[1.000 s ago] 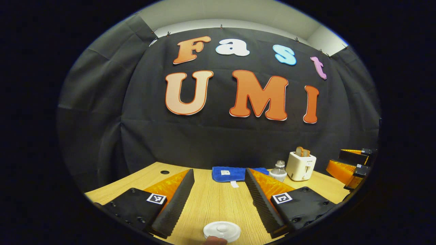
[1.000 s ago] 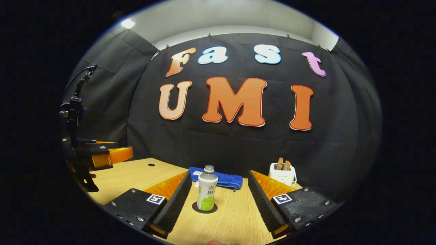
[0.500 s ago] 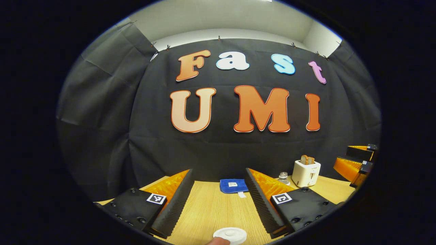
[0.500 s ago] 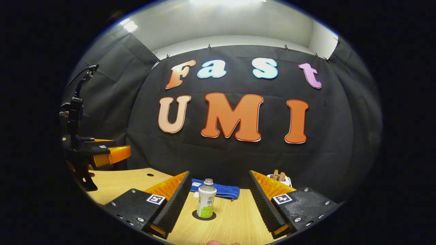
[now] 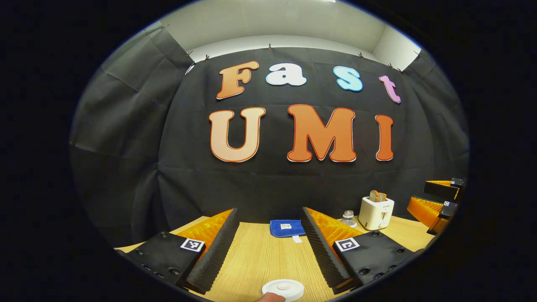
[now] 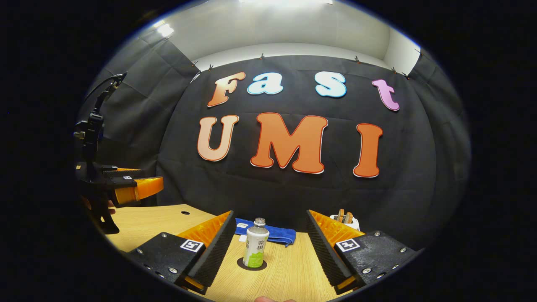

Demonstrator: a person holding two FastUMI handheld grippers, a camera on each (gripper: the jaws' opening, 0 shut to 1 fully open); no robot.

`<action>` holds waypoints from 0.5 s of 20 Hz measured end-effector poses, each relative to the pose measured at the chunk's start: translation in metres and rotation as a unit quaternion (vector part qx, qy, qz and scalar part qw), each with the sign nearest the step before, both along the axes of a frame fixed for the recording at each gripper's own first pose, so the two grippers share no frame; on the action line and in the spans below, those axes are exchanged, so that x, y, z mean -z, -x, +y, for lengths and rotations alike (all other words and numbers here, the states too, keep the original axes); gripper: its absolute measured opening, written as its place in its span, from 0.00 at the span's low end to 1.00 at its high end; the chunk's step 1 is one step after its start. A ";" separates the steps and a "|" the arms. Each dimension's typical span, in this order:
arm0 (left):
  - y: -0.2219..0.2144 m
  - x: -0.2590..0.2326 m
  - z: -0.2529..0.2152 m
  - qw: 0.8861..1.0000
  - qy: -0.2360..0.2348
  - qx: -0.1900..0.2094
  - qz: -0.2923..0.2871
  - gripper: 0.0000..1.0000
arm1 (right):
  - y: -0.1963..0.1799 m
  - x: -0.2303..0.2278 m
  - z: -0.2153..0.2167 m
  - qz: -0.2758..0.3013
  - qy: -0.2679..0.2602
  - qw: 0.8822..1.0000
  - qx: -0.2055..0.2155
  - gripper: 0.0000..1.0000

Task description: Open the teacup lid with one hand, grasp the water bottle and pour water into the teacup with the other hand; after pouring, place the water bottle on the coaster and then close the teacup lid.

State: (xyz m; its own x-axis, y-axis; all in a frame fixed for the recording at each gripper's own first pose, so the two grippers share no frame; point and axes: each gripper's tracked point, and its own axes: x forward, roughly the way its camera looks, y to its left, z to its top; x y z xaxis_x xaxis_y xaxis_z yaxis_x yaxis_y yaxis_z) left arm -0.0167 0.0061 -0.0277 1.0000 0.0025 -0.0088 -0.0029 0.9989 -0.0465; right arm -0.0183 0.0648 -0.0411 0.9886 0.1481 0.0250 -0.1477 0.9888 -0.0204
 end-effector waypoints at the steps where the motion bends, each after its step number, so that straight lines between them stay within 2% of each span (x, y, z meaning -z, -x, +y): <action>1: 0.000 0.001 0.000 1.000 0.001 -0.003 -0.001 0.95 | 0.000 0.001 0.001 0.001 0.000 1.000 -0.002 0.99; 10: 0.002 0.002 -0.001 1.000 -0.002 0.002 -0.003 0.97 | -0.001 0.003 0.008 0.003 -0.010 1.000 -0.019 0.99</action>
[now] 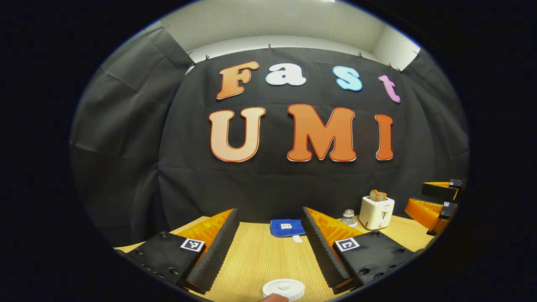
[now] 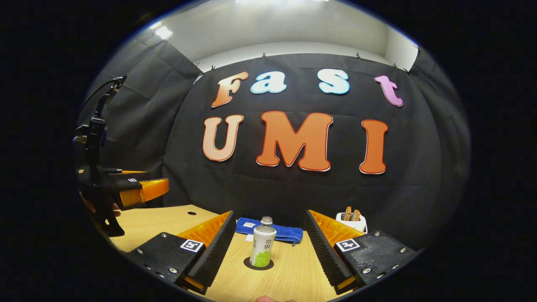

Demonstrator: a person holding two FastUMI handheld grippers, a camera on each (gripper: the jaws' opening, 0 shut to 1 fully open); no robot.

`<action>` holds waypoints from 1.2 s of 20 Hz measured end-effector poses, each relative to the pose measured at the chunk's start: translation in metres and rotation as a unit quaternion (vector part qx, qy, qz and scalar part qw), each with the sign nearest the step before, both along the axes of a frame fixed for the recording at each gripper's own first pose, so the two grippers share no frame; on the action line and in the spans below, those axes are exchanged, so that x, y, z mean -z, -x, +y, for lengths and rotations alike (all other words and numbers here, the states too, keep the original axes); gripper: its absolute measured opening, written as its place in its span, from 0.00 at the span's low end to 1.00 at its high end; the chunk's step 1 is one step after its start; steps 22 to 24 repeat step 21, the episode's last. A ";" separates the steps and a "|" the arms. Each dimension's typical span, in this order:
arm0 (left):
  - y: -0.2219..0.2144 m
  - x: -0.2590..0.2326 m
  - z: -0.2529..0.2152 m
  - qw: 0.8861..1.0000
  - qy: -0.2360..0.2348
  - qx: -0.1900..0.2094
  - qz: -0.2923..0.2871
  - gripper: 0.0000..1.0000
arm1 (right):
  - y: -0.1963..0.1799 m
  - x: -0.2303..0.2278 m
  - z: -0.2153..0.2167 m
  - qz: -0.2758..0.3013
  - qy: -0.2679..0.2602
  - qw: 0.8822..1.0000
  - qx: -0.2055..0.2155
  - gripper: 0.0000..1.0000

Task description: Open the teacup lid with one hand, grasp the water bottle and pour water into the teacup with the other hand; after pouring, place the water bottle on the coaster and then close the teacup lid.

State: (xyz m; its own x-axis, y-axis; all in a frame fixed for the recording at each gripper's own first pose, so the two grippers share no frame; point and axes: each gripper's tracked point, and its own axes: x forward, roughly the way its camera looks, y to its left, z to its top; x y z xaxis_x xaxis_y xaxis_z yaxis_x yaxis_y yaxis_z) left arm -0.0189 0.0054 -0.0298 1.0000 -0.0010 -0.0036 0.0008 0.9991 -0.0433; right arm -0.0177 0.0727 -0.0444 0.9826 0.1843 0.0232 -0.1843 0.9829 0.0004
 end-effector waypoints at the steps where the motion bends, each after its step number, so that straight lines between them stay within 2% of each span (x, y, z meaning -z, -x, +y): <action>1: 0.000 -0.001 0.000 1.000 0.000 -0.001 -0.001 0.97 | 0.000 -0.001 -0.001 -0.003 0.002 1.000 0.002 0.99; 13: 0.002 -0.003 -0.006 1.000 -0.010 0.003 -0.009 0.95 | -0.009 -0.001 -0.013 -0.001 0.001 1.000 0.027 0.99; 14: 0.003 -0.003 -0.006 1.000 -0.010 0.004 -0.010 0.99 | -0.009 0.000 -0.015 -0.001 0.001 1.000 0.030 0.99; 17: 0.001 -0.001 -0.008 1.000 -0.015 0.005 -0.006 0.95 | -0.012 0.005 -0.018 0.006 -0.003 0.999 0.033 0.99; 24: 0.004 -0.003 -0.016 1.000 -0.009 0.016 -0.009 0.95 | -0.015 0.005 -0.022 0.007 -0.010 0.999 0.040 0.99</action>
